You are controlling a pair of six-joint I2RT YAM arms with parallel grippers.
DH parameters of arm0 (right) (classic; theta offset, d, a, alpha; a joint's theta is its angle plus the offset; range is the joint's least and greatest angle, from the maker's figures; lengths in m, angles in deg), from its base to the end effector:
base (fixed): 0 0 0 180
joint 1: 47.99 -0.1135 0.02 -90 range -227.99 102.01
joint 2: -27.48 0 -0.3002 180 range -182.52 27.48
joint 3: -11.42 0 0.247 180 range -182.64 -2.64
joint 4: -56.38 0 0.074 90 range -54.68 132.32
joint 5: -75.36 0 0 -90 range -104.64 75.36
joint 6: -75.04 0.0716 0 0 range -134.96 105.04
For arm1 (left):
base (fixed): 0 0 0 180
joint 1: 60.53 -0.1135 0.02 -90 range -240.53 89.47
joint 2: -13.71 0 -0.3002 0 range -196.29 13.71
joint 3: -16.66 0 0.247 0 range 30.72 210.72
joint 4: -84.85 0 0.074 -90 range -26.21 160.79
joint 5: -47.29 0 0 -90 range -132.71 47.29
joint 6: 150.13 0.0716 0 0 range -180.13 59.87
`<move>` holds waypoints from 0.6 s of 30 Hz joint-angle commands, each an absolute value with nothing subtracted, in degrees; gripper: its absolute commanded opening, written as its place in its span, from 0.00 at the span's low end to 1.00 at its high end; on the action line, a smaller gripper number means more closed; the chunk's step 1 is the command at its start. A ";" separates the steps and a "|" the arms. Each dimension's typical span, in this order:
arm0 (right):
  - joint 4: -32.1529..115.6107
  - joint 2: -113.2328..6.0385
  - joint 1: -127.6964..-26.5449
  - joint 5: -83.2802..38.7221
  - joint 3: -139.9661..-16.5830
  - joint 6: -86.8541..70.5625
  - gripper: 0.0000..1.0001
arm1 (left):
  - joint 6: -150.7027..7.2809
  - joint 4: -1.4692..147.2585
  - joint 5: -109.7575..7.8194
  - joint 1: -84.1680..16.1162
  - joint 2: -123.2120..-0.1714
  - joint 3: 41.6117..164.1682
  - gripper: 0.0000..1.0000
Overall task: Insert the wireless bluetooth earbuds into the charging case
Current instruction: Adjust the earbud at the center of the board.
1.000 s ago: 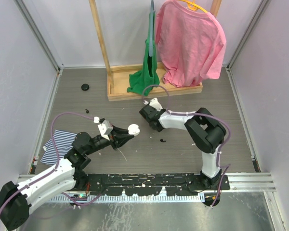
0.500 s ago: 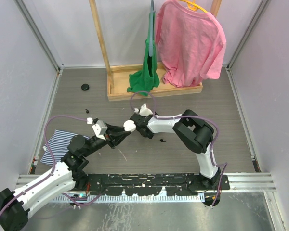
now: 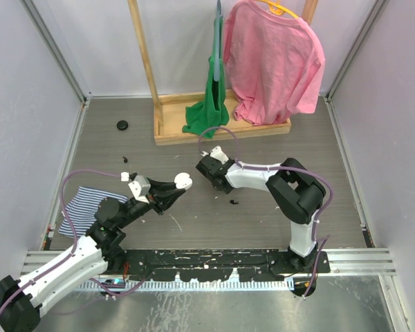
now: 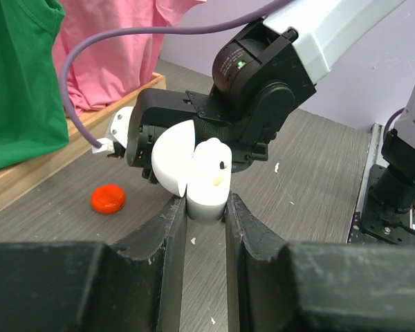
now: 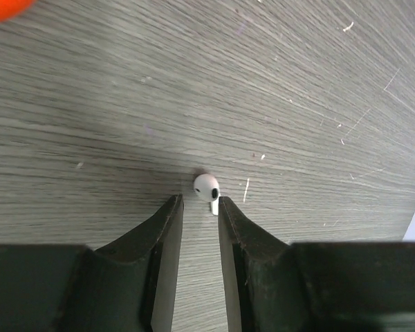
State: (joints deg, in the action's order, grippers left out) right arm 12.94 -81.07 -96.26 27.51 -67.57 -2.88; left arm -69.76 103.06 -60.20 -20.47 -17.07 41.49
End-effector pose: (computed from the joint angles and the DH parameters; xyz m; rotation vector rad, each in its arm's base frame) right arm 0.2805 0.2423 0.1547 -0.6274 2.3748 -0.6327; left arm 0.0985 -0.1109 0.2717 0.6272 1.2849 -0.9282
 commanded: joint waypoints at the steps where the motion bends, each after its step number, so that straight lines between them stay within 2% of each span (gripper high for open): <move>1: 14.89 -77.85 -94.56 25.11 -66.00 -4.06 0.33 | -69.61 106.12 -59.05 -20.63 -15.91 41.36 0.05; 18: 20.95 -74.98 -90.06 17.32 -63.62 -7.57 0.29 | -69.49 106.21 -58.00 -20.63 -14.50 40.78 0.05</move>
